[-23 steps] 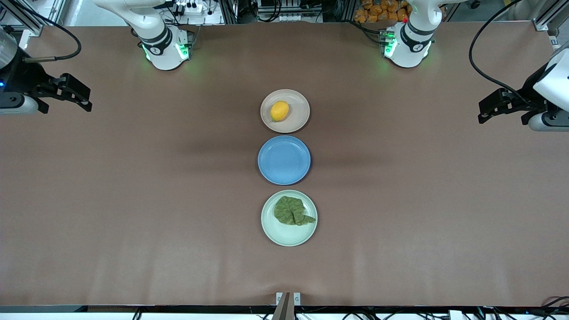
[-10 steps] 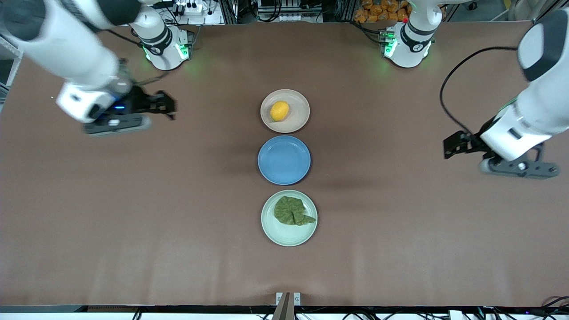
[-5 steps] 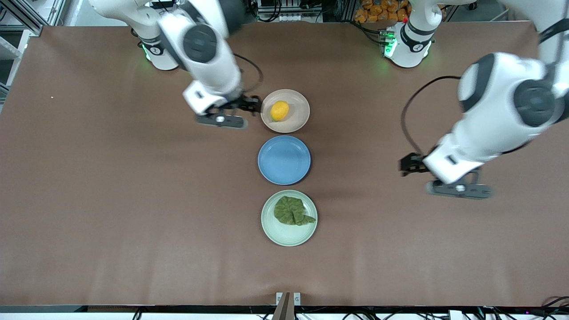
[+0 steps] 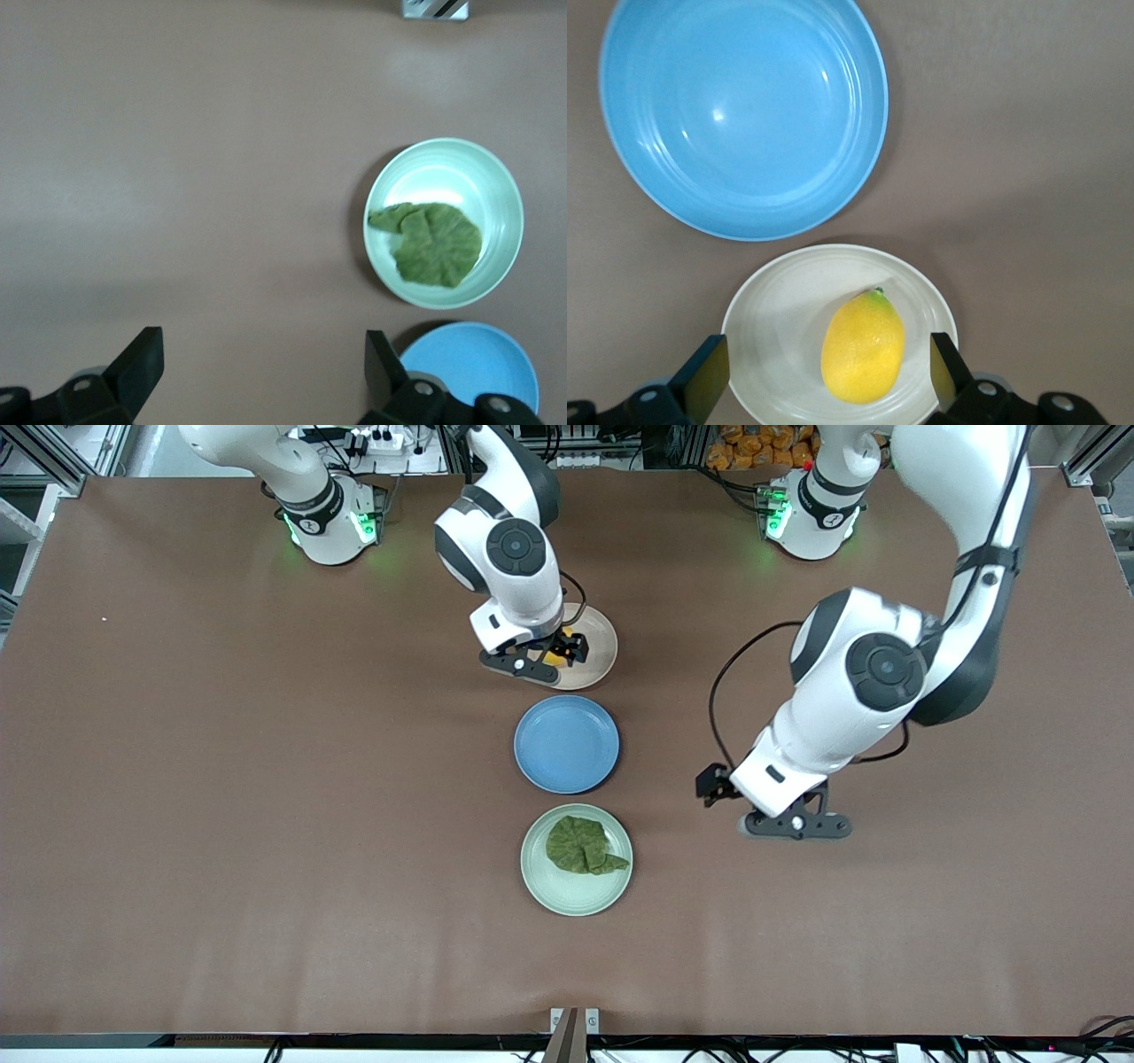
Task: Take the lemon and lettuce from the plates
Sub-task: 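Reach the right gripper to the lemon while the left gripper reaches the lettuce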
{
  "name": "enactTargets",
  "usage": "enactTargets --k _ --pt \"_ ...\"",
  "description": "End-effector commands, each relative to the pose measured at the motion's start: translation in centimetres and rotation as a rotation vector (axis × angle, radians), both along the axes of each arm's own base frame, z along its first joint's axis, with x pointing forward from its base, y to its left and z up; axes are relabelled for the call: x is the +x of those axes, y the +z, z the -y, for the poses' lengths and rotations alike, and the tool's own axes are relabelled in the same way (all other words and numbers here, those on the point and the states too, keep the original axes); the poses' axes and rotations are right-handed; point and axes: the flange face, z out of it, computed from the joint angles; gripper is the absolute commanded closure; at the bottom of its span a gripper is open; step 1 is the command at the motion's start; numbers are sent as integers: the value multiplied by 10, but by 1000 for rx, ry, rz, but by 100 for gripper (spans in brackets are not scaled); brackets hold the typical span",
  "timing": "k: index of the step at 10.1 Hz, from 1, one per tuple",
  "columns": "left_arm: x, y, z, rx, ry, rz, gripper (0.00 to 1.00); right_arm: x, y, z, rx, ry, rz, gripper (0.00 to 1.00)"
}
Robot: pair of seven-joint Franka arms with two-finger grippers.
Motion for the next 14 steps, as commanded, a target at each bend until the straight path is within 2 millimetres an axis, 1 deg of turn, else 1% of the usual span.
enactTargets --k 1,2,3,4,5,6,7,8,9,10,11,12,14 --pt "2 -9 32 -36 -11 90 0 -8 -22 1 -3 -58 -33 0" --pt "4 -18 43 -64 -19 132 0 -16 -29 -6 10 -72 -64 0" --pt "9 -32 52 -96 -24 183 0 -32 -46 -19 14 -59 -71 0" --pt "11 -50 62 -126 -31 229 0 -41 -62 -20 9 -62 -68 0" --pt "8 -67 79 -143 -60 273 0 -41 -72 -19 6 -64 -67 0" --pt "8 -86 85 -135 -89 312 0 -43 -78 -19 0 -64 -72 0" --pt "9 -103 86 -135 -101 323 0 -46 -80 -18 -8 -59 -77 0" --pt "7 -116 90 -140 -113 328 0 -50 -85 -18 -15 -53 -80 0" --pt "2 -133 100 -145 -149 344 0 -51 -85 -17 -16 -53 -81 0" --pt "-5 -151 114 -175 -169 381 0 -51 -86 -17 -17 -52 -82 0" --pt "-11 -177 122 -211 -174 420 0 -53 -88 -16 -22 -50 -86 0" --pt "-15 -185 127 -222 -185 438 0 -53 -92 -16 -27 -49 -89 0" --pt "-20 -189 133 -196 -242 458 0 -59 -95 -19 -28 -38 -89 30"
